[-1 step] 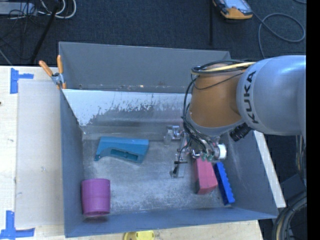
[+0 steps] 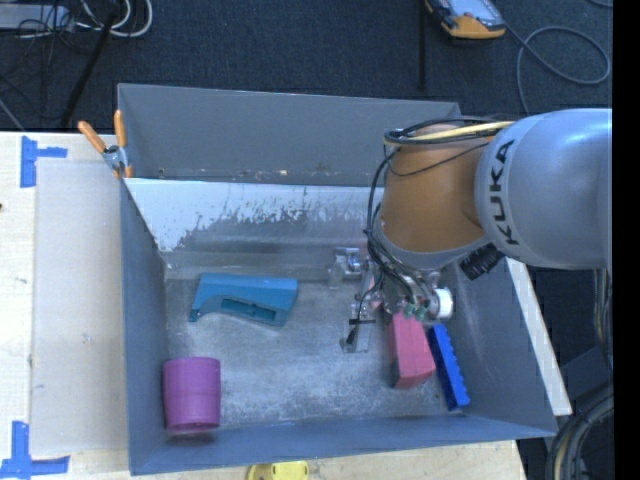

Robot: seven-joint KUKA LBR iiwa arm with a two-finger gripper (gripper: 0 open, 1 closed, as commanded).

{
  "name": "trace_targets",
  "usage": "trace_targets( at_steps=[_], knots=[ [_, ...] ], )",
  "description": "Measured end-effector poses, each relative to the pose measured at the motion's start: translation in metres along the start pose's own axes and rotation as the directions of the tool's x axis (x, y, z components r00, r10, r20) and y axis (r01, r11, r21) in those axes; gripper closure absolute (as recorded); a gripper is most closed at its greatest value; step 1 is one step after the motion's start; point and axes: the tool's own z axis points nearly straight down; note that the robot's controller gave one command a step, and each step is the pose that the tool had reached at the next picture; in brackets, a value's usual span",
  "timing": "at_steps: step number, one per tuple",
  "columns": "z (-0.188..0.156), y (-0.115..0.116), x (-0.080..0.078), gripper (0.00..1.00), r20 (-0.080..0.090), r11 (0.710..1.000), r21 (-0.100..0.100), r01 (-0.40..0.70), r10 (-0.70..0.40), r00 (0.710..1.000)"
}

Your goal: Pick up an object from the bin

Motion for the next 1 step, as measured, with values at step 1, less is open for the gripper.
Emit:
trace_targets(
  at_steps=[1],
  knots=[
    [0.0415, 0.0655, -0.0281, 0.0, 0.01, 0.999, 0.001, 0.035, -0.035, 0.999]
  ],
)
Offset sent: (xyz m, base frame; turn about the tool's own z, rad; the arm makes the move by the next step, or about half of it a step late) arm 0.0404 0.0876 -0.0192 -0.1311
